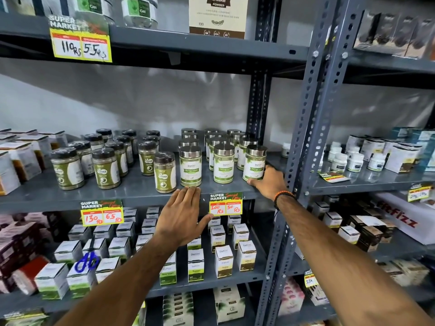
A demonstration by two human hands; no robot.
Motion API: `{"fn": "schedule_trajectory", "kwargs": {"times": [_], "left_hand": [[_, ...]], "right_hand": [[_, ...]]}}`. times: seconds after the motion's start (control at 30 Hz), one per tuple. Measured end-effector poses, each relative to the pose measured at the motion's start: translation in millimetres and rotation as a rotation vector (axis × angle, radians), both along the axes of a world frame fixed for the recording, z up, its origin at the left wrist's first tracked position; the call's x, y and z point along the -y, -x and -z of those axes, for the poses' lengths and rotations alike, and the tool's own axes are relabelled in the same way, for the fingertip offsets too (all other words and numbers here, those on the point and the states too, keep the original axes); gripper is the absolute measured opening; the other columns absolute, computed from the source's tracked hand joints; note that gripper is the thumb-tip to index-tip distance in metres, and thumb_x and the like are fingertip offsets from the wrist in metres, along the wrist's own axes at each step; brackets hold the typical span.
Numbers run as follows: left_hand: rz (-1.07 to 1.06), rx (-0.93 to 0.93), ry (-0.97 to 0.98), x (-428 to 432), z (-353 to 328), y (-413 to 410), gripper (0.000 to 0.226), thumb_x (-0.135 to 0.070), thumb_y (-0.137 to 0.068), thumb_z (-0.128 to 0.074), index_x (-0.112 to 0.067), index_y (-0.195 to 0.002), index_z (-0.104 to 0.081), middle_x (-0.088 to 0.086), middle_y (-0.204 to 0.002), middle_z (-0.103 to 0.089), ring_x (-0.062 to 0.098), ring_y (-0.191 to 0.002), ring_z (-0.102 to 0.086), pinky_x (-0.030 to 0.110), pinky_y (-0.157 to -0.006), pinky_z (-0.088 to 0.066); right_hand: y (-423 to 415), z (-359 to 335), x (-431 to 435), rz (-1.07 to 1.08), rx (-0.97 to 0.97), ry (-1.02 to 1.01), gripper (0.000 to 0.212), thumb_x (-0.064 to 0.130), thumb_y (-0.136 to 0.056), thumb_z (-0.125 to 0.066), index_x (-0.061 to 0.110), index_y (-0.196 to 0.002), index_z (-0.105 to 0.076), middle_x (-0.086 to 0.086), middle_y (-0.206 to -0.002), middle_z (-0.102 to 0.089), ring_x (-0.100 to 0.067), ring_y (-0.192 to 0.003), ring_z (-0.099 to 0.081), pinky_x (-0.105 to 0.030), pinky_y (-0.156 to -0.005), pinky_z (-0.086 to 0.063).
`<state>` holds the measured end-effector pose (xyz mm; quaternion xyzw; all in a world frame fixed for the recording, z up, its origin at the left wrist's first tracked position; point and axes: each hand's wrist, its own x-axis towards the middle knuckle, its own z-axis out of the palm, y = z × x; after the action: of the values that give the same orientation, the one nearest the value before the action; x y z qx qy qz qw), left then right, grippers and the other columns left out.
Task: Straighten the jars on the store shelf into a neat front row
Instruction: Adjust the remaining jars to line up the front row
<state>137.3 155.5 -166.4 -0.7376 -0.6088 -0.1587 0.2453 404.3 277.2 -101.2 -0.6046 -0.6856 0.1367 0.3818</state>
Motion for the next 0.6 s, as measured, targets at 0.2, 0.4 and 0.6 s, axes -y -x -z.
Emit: {"fn": "schedule_trajectory", "kwargs": {"times": [0.2, 0.4, 0.6], "left_hand": [[-0.003, 0.016, 0.002, -2.6, 3.1, -1.0, 0.091, -0.073, -0.097, -0.029, -0.002, -0.153, -0.037, 0.018, -0.155, -0.047, 0.033, -0.143, -0.041, 0.05, -0.123, -0.029], [0.007, 0.02, -0.002, -1.3, 3.2, -0.7, 0.091, -0.072, -0.098, -0.031, -0.001, -0.153, -0.037, 0.019, -0.154, -0.047, 0.034, -0.144, -0.041, 0.05, -0.123, -0.029], [0.015, 0.025, -0.004, -0.4, 3.4, -0.3, 0.092, -0.074, -0.098, -0.028, -0.002, -0.155, -0.034, 0.019, -0.157, -0.044, 0.033, -0.146, -0.038, 0.05, -0.124, -0.026]], "right_hand": [[-0.2, 0.1, -4.6, 0.001, -0.012, 0.019, 0.053, 0.028, -0.076, -0.088, 0.013, -0.123, -0.068, -0.007, -0.121, -0.074, -0.025, -0.112, -0.069, -0.033, -0.095, -0.053], [0.6, 0.7, -8.5, -0.006, -0.002, 0.031, 0.051, 0.025, -0.079, -0.086, 0.012, -0.124, -0.068, -0.007, -0.123, -0.073, -0.026, -0.114, -0.068, -0.032, -0.095, -0.051], [2.5, -0.4, -10.4, -0.034, 0.02, 0.05, 0.047, 0.02, -0.082, -0.083, 0.014, -0.126, -0.069, -0.009, -0.125, -0.072, -0.028, -0.117, -0.066, -0.036, -0.1, -0.051]]}}
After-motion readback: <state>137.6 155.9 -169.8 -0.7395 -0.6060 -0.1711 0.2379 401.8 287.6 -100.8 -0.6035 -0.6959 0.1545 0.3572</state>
